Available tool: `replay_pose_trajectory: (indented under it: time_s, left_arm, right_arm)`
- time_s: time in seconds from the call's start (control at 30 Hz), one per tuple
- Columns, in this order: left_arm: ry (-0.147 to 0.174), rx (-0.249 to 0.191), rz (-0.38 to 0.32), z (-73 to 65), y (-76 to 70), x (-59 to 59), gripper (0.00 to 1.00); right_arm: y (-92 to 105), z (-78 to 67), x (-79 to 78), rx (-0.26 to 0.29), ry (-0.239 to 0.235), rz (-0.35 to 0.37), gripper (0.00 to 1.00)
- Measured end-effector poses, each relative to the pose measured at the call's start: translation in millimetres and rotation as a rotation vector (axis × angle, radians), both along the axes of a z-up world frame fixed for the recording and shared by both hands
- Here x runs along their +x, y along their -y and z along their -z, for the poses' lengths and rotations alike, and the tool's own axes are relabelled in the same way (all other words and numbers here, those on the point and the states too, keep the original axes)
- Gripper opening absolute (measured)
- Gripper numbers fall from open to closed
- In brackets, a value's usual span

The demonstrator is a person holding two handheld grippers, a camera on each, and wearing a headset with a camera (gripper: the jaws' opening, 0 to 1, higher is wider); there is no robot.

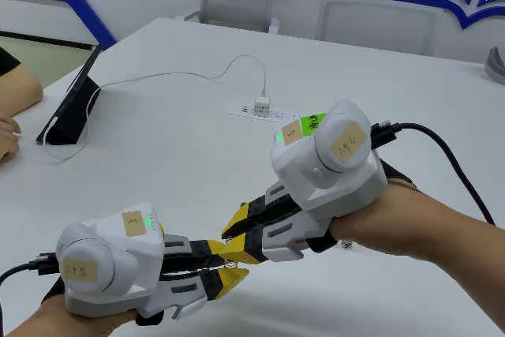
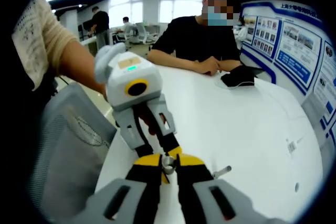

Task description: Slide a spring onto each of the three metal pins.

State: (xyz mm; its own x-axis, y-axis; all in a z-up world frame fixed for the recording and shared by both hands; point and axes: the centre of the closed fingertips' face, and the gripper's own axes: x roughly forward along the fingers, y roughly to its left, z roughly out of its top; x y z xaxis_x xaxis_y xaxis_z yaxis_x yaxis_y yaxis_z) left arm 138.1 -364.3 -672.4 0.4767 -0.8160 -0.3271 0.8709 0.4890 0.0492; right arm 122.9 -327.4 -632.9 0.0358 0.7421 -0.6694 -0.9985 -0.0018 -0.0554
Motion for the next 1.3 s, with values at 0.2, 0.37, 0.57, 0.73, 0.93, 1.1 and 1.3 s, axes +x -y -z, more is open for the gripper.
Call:
replay_pose_trajectory:
  time_s: [0.2, 0.37, 0.57, 0.73, 0.93, 1.1, 1.3]
  left_arm:
    - [-0.007, -0.026, -0.016, -2.1, -1.8, 2.7, 0.10]
    - [-0.010, -0.039, -0.024, -3.5, -3.1, 4.5, 0.10]
    - [-0.009, -0.038, -0.024, -3.8, -3.0, 5.6, 0.10]
    - [-0.011, -0.038, -0.025, -3.3, -2.9, 6.3, 0.10]
    - [-0.010, -0.035, -0.024, -3.2, -2.4, 7.0, 0.11]
    - [0.004, -0.032, -0.030, -4.7, -2.9, 8.9, 0.11]
    - [0.022, -0.026, -0.036, -6.8, -2.7, 11.3, 0.12]
  right_arm:
    - [2.6, -1.0, 3.9, 0.017, -0.001, 0.029, 0.15]
    - [3.6, -0.7, 5.3, 0.035, -0.009, 0.053, 0.14]
    - [1.9, -0.5, 6.9, 0.062, -0.016, 0.074, 0.12]
    - [1.3, -0.1, 7.9, 0.075, -0.022, 0.084, 0.12]
    - [0.5, -0.3, 8.4, 0.087, -0.020, 0.094, 0.12]
    - [1.1, -1.6, 10.3, 0.094, -0.016, 0.103, 0.12]
    - [1.3, -4.1, 13.0, 0.102, -0.005, 0.114, 0.12]
